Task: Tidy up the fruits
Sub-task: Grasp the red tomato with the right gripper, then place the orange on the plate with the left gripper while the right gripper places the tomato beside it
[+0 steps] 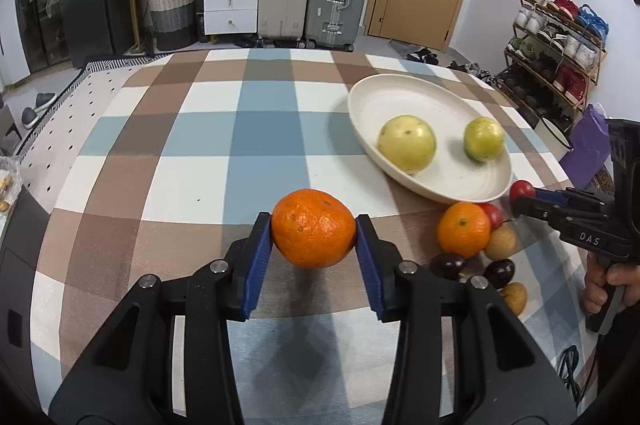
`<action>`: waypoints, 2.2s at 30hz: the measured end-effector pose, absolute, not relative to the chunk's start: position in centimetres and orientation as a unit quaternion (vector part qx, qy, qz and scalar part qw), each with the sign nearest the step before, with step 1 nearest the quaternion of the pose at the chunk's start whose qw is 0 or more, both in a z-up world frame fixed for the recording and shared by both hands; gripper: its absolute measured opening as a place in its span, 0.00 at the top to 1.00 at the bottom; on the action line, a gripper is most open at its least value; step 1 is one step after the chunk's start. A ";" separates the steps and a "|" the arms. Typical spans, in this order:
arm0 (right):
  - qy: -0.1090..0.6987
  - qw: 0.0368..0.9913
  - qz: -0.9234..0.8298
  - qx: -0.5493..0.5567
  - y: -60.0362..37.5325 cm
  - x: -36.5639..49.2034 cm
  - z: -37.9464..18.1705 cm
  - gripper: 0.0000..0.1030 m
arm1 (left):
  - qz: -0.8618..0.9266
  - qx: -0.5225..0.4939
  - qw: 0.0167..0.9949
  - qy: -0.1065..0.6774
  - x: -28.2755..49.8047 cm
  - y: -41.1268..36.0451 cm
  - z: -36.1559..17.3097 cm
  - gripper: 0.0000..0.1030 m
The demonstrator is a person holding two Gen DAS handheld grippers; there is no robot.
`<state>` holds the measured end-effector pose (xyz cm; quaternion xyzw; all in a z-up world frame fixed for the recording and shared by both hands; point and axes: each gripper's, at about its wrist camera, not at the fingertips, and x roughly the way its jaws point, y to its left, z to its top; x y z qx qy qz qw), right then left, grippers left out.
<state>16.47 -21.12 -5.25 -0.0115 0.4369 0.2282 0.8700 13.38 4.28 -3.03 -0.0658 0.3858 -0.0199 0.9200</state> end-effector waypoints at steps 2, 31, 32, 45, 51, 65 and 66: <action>0.432 0.872 0.229 -0.008 -21.3 16.1 -4.9 0.72 | -0.026 -0.062 0.922 0.380 13.1 3.6 -2.5 0.63; 0.387 0.884 0.262 -0.002 -20.9 15.0 0.1 0.72 | -0.090 -0.034 0.934 0.345 15.5 -3.3 1.4 0.63; 0.387 0.884 0.262 -0.002 -20.9 15.2 0.1 0.72 | -0.092 -0.034 0.933 0.345 15.7 -3.4 1.3 0.63; 0.391 0.880 0.269 0.007 -19.1 17.0 -0.5 0.72 | -0.106 -0.030 0.927 0.359 18.2 -5.1 -0.1 0.63; 0.390 0.879 0.275 0.007 -18.2 17.8 -1.0 0.72 | -0.107 -0.031 0.924 0.367 18.7 -5.1 -0.9 0.62; 0.403 0.874 0.272 0.006 -17.8 19.0 -2.2 0.72 | -0.110 -0.006 0.918 0.380 19.5 -6.5 -2.2 0.62; 0.402 0.874 0.272 0.006 -17.8 19.0 -2.2 0.71 | -0.111 -0.005 0.918 0.381 19.5 -6.6 -2.2 0.62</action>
